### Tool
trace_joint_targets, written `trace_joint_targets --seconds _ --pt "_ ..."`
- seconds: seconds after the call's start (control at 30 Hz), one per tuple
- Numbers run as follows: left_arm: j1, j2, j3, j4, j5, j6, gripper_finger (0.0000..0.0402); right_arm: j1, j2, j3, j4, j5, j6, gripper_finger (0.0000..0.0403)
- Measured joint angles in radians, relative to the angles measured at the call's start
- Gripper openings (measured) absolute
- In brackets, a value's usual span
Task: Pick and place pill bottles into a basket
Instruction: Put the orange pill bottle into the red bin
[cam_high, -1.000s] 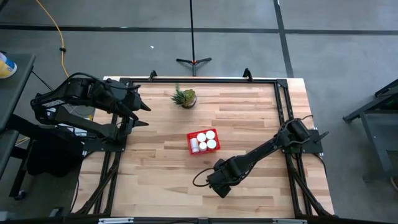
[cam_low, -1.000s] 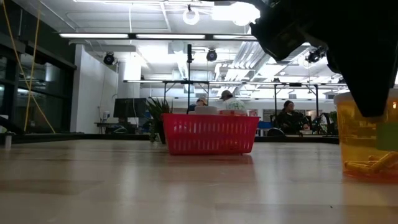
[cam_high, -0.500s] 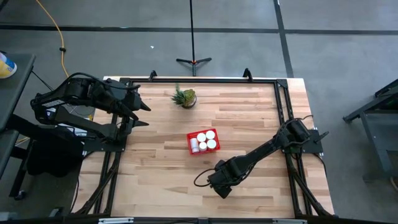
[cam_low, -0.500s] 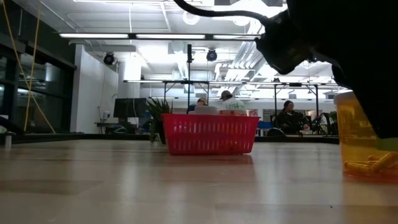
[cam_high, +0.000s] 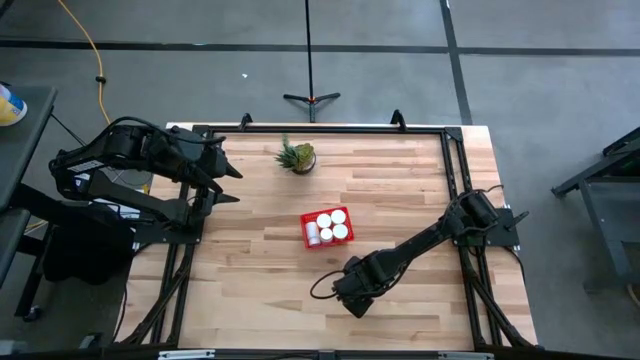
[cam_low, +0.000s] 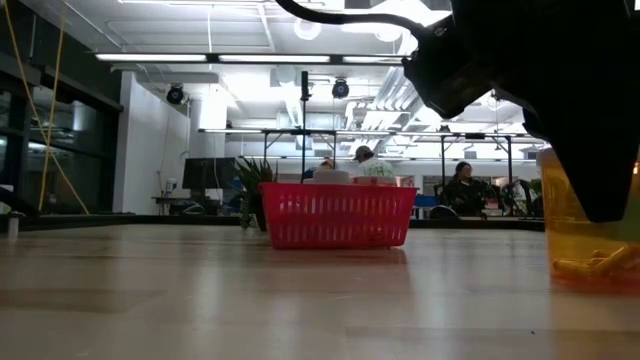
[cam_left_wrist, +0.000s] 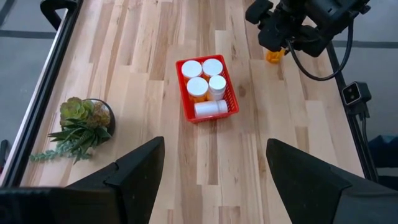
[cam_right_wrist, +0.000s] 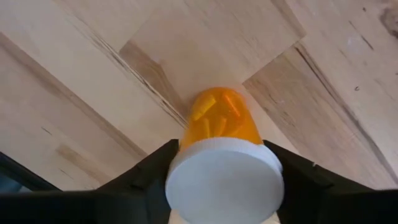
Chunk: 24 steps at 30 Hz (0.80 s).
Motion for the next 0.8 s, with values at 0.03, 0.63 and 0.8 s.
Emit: trace_joint_targets --seconds 0.03,0.63,0.8 --pt "0.0 0.0 0.0 0.0 0.0 -0.005 0.0317 0.0 0.0 0.0 0.0 0.0 -0.001 0.02" --pt "0.0 0.0 0.0 0.001 0.0 -0.007 0.0317 -0.002 0.0 0.048 -0.015 0.014 -0.06 0.0186" --pt "0.0 0.0 0.0 0.001 0.0 -0.003 0.0317 -0.02 0.0 0.097 -0.052 0.036 -0.086 0.0185"
